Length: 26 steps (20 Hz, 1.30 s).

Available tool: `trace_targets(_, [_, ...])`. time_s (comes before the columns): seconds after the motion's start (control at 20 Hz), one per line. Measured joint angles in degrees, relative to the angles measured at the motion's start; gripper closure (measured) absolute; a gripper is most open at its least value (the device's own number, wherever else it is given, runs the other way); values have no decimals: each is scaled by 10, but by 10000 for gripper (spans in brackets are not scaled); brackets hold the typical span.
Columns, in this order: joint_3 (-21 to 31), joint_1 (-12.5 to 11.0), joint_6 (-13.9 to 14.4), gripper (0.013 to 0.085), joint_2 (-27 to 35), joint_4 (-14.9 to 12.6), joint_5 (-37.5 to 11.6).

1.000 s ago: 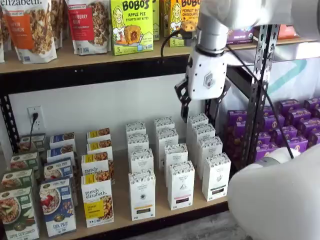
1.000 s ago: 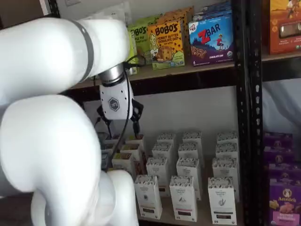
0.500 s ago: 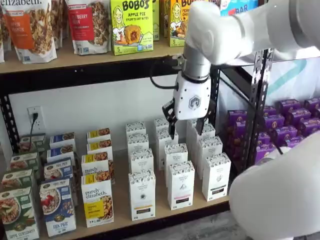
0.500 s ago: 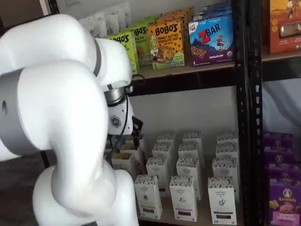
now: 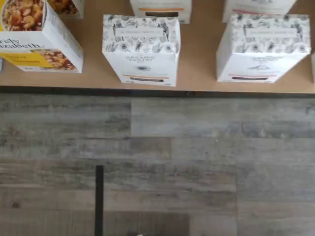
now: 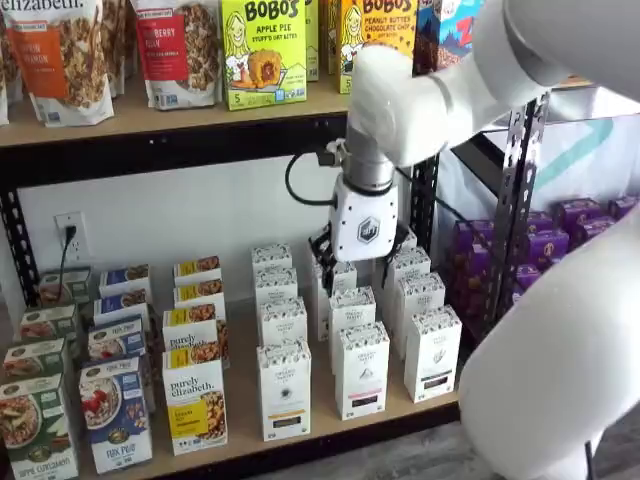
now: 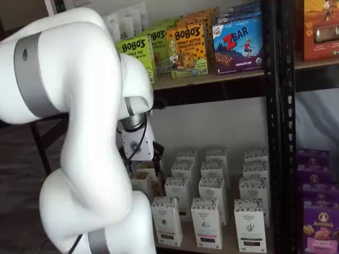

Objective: Pick up the white box with a yellow strip in the middle, on the bottom shelf, the fourth box from the left

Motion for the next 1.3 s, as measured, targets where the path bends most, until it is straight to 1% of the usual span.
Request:
trace_targets(0.05, [-1, 0, -4, 130, 13, 4, -14])
trace_targets(0.2, [-6, 2, -1, 130, 63, 3, -60])
trace_targets(0.35, [-13, 4, -3, 130, 111, 8, -99])
trace_targets(0.45, [-20, 5, 3, 130, 143, 1, -122])
trace_targets(0.5, [-24, 5, 10, 130, 157, -7, -131])
trace_targets(0.65, [-34, 4, 49, 130, 206, -53, -162])
trace_targets(0.7, [-38, 2, 62, 130, 230, -68, -181])
trace_targets(0.8, [-41, 1, 49, 130, 258, -55, -207])
trace_targets(0.9, [-44, 0, 46, 130, 269, -52, -217])
trace_targets(1.0, [-49, 0, 38, 130, 290, -43, -240])
trace_targets(1.05, [-55, 1, 27, 130, 303, -30, -248])
trace_targets(1.15, [-66, 1, 21, 130, 321, -24, -253])
trace_targets(1.2, [-70, 1, 13, 130, 328, -16, -257])
trace_targets(1.3, [-86, 1, -11, 130, 356, 10, -268])
